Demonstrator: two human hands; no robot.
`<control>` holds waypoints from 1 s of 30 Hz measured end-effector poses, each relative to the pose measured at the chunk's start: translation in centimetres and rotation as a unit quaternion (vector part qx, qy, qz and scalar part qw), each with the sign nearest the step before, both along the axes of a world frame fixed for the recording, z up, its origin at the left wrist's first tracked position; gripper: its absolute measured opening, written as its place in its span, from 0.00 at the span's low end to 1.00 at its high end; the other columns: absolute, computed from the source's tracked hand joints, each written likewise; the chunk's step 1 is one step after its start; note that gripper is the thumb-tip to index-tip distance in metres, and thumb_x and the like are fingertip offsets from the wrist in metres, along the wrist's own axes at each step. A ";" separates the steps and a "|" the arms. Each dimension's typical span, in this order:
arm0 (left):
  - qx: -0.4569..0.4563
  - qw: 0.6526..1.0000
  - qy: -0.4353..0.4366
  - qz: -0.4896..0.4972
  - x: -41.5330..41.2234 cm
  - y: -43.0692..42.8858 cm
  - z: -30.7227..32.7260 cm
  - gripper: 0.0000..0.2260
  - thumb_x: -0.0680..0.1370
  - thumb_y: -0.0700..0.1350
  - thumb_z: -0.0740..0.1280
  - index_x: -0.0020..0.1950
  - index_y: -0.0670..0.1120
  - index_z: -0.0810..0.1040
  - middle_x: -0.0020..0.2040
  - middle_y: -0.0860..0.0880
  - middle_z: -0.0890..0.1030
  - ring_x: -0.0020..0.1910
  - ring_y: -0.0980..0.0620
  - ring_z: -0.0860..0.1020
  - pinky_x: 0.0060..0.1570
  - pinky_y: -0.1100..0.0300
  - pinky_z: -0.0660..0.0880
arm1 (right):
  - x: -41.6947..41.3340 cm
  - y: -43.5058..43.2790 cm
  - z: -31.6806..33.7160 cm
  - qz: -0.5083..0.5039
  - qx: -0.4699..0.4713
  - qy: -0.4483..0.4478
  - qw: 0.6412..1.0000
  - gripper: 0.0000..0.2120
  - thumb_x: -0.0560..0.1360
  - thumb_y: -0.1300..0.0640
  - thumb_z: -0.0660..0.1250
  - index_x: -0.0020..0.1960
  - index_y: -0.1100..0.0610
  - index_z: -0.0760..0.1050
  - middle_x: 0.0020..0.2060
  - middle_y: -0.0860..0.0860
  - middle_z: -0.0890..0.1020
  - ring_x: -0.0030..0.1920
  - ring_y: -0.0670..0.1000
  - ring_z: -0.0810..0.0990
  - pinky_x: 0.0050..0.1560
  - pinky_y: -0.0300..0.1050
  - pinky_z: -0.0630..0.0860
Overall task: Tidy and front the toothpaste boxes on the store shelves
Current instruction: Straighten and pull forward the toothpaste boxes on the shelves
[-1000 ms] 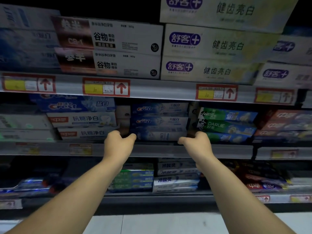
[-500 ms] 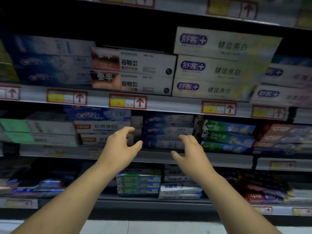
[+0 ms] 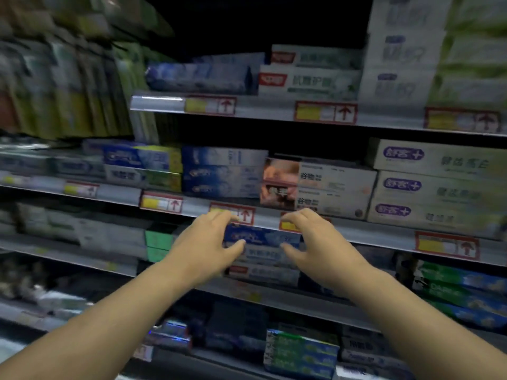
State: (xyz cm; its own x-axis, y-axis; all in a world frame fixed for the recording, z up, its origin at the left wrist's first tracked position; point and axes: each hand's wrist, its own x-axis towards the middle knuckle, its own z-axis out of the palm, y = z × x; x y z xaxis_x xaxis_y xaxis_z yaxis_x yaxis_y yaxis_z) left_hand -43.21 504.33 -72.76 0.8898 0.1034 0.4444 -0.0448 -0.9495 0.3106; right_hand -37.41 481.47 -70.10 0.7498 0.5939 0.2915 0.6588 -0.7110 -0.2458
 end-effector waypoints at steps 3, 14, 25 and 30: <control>-0.060 0.998 -0.014 0.028 0.2 3.2 2.2 0.21 0.80 0.55 0.67 0.71 0.50 0.73 0.63 0.53 0.76 0.63 0.53 0.74 0.61 0.58 0.72 | 0.3 3.5 2.5 0.025 0.078 0.000 0.997 0.26 0.81 0.48 0.67 0.77 0.49 0.65 0.68 0.46 0.71 0.64 0.48 0.73 0.65 0.44 0.72; -0.227 0.961 -0.098 0.124 4.6 8.6 7.5 0.25 0.79 0.47 0.68 0.75 0.43 0.71 0.71 0.44 0.74 0.69 0.44 0.73 0.67 0.53 0.68 | 6.9 11.2 9.0 -0.096 0.255 0.096 0.957 0.23 0.77 0.56 0.68 0.70 0.58 0.70 0.51 0.60 0.83 0.43 0.58 0.85 0.38 0.53 0.81; -0.380 0.906 -0.159 0.097 6.2 9.6 8.2 0.24 0.78 0.42 0.70 0.73 0.42 0.73 0.63 0.50 0.79 0.59 0.54 0.75 0.59 0.59 0.72 | 9.1 12.8 9.0 -0.127 0.387 0.161 0.899 0.10 0.79 0.57 0.65 0.54 0.65 0.74 0.30 0.59 0.84 0.31 0.55 0.85 0.38 0.53 0.83; -0.406 0.891 -0.187 0.082 5.0 9.9 7.7 0.24 0.78 0.39 0.70 0.75 0.44 0.72 0.67 0.49 0.78 0.61 0.57 0.75 0.49 0.70 0.71 | 7.8 12.5 8.9 -0.077 0.436 0.151 0.884 0.14 0.80 0.57 0.64 0.63 0.62 0.75 0.41 0.59 0.85 0.30 0.49 0.85 0.32 0.45 0.81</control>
